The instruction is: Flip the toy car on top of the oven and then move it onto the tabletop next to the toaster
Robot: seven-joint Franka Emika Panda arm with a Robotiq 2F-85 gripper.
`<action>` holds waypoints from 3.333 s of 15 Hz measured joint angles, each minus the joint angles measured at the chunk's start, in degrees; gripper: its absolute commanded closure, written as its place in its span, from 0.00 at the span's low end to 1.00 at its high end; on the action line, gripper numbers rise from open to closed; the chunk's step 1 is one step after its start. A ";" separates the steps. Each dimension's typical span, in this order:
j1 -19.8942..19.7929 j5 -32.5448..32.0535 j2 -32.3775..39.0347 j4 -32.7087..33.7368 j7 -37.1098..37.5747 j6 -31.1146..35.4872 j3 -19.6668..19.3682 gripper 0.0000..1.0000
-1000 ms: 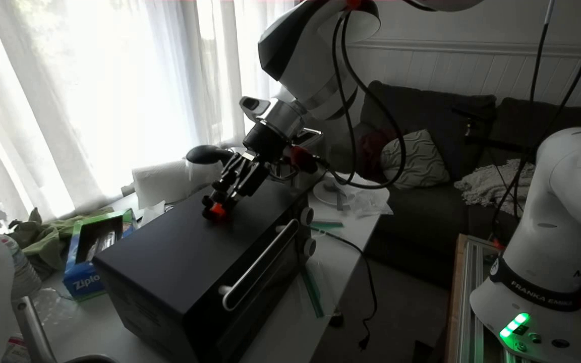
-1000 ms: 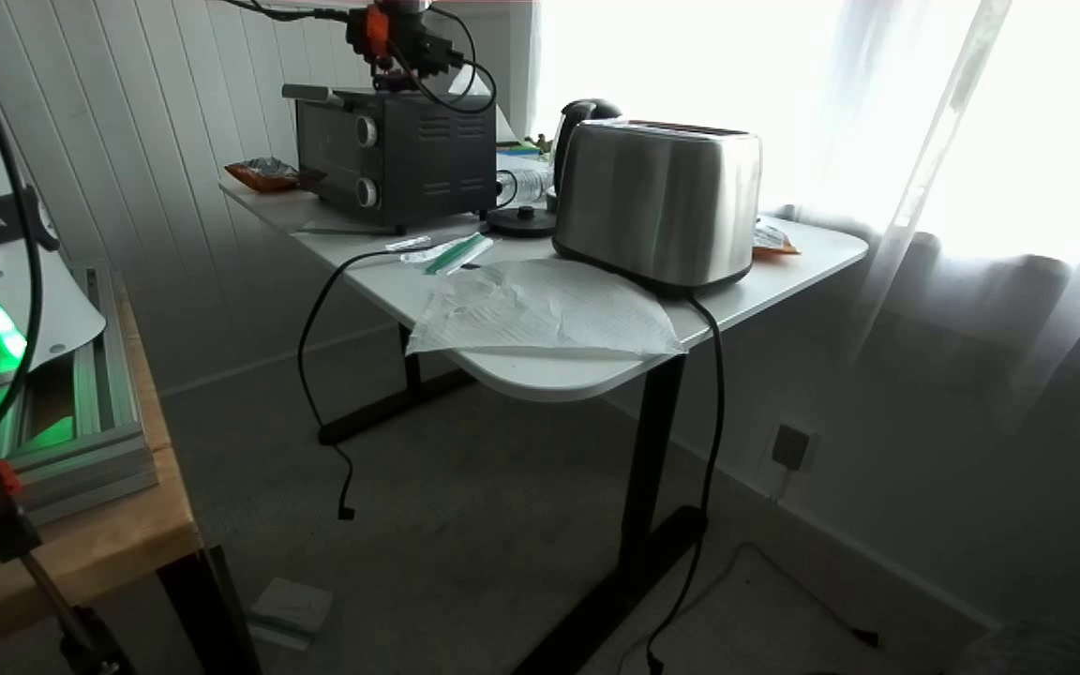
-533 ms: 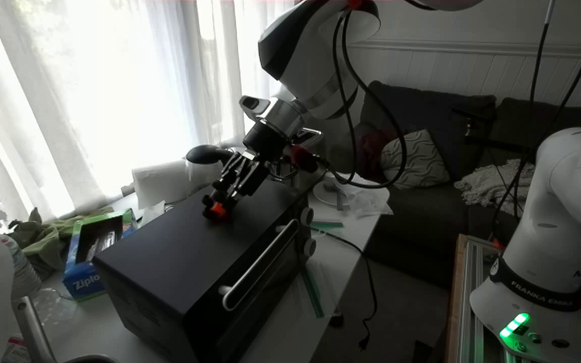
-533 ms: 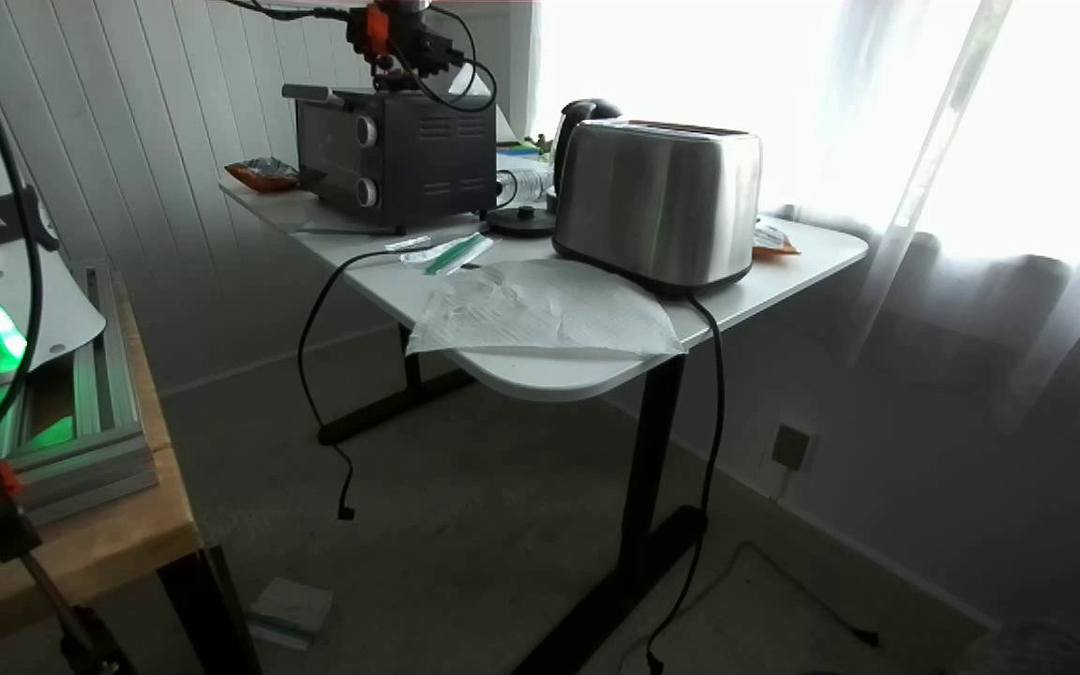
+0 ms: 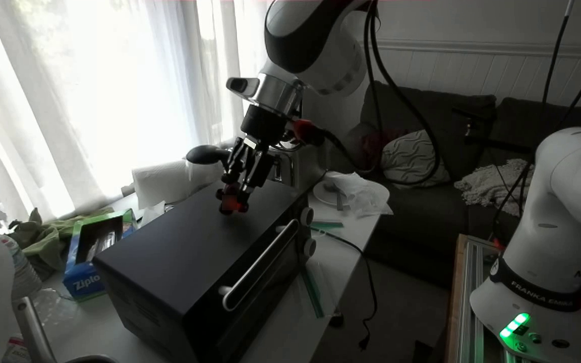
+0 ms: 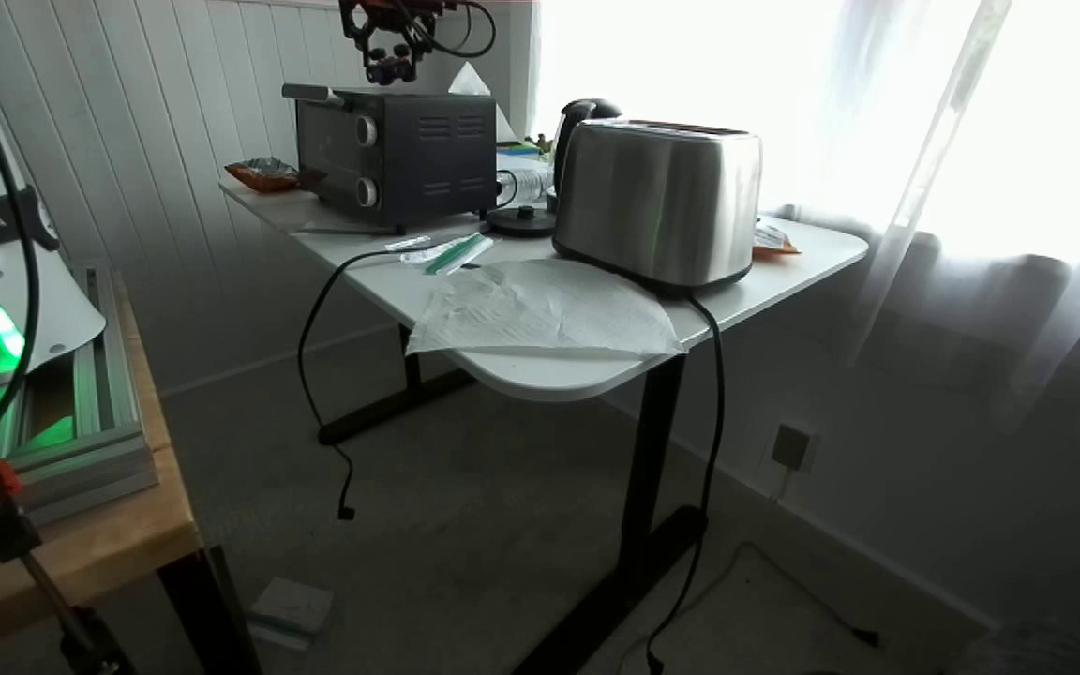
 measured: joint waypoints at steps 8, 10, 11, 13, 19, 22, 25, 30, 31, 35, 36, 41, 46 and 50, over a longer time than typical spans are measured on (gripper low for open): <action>-4.04 -36.21 -1.42 7.52 25.73 -16.03 6.74 0.48; -2.59 -42.24 -1.05 12.37 28.19 -24.05 6.15 0.48; -1.90 -44.98 -0.57 14.79 29.09 -27.98 6.11 0.48; -0.33 -50.03 1.30 19.26 30.38 -35.22 6.12 0.48; 4.79 -60.81 12.58 29.54 31.67 -48.51 6.33 0.48; 7.03 -65.11 18.25 34.42 32.02 -53.28 6.33 0.48; 8.79 -69.24 22.70 38.78 32.58 -57.38 6.26 0.48; 10.82 -74.35 28.05 44.83 32.69 -63.60 6.04 0.48; 11.14 -75.18 28.85 45.87 32.69 -64.76 5.97 0.48; 12.07 -77.61 31.60 49.62 32.29 -69.56 5.95 0.48; 12.20 -77.86 32.21 50.49 32.09 -70.69 5.95 0.48; 12.52 -77.72 35.18 54.85 31.07 -75.05 5.96 0.48; 12.54 -75.02 39.97 56.54 31.77 -74.30 5.98 0.48; 12.29 -74.64 40.47 57.53 31.72 -74.24 5.97 0.04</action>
